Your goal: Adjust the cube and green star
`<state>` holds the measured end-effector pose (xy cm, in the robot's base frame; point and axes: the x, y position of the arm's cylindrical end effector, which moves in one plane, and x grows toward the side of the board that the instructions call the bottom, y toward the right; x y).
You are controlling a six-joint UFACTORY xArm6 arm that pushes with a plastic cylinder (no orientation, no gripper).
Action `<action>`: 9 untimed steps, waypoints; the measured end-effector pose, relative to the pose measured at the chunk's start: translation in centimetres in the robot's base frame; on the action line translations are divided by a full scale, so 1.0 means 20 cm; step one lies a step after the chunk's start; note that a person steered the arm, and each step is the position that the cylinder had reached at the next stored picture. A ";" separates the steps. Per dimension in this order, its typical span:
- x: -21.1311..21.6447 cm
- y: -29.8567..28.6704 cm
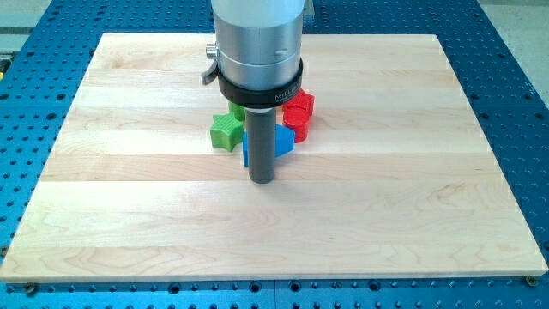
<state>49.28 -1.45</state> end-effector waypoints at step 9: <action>-0.23 -0.37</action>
<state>44.66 -8.92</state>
